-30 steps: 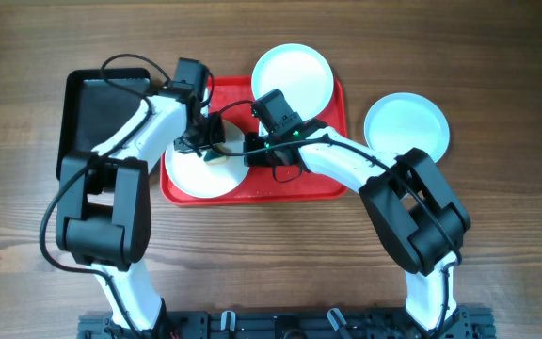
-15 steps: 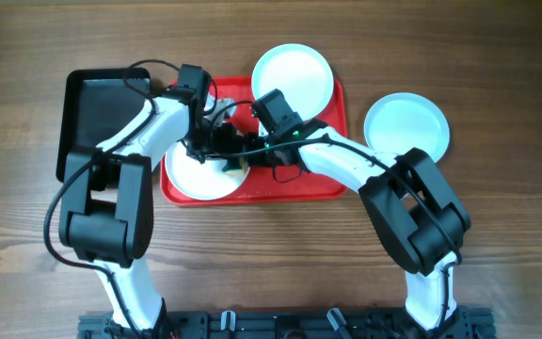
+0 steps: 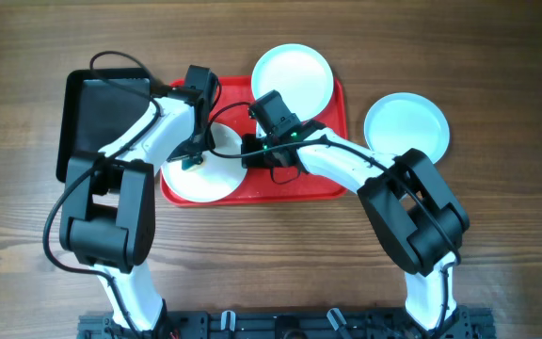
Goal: Clean dirty plates on tray and stack at the side
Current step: 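Scrub the held plate with the sponge in the left gripper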
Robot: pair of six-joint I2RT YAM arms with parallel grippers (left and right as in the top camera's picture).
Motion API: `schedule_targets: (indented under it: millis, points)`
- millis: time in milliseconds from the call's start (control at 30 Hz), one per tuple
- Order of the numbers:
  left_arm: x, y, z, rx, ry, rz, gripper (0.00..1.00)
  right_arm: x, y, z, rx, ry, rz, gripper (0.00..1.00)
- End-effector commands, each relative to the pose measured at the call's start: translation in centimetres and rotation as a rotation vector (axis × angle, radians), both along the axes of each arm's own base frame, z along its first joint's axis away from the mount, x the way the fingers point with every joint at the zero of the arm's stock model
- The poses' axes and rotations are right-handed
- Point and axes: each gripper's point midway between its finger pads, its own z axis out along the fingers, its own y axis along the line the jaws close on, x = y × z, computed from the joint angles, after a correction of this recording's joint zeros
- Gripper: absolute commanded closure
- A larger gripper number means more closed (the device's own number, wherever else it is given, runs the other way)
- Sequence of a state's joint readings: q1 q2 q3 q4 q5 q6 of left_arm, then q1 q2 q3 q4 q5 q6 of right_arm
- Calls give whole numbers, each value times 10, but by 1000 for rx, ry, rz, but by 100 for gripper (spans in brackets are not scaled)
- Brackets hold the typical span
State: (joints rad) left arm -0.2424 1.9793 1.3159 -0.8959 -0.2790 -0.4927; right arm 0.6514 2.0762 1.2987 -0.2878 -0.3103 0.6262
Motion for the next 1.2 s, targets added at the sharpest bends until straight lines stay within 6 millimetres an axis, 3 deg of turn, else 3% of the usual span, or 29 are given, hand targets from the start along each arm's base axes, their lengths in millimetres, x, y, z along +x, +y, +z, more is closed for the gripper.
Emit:
schedule_targets:
  millis: [0,167,333,600,667,733,867,900,1000,1167]
  points:
    - [-39,-9,-24,-108,171,118,96,-3,0,-5,-4,11,25,96]
    - [-61,-56,-22,-401,309,-93,96,-3,0,-5,-4,11,26,96]
    - [-64,-102,-8,-699,306,-372,96,-2,0,-5,-1,9,24,96]
    - [-22,-116,-9,-728,114,-483,96,-2,0,-5,-2,9,23,96]
    - [-9,-109,-13,-664,69,-462,96,-2,0,-5,-2,9,23,96]
    - [7,-89,-21,-528,29,-369,96,-2,0,-5,-2,9,23,96]
    - [26,-23,-25,-152,-50,-133,96,-2,0,-5,-2,8,23,96]
    - [26,-3,-22,-42,-68,-62,96,-2,0,-5,-2,9,23,96]
    - [15,32,-9,151,-71,58,96,-1,0,-5,-2,8,23,96]
    - [-7,45,3,229,8,107,96,-1,0,-5,-1,8,23,96]
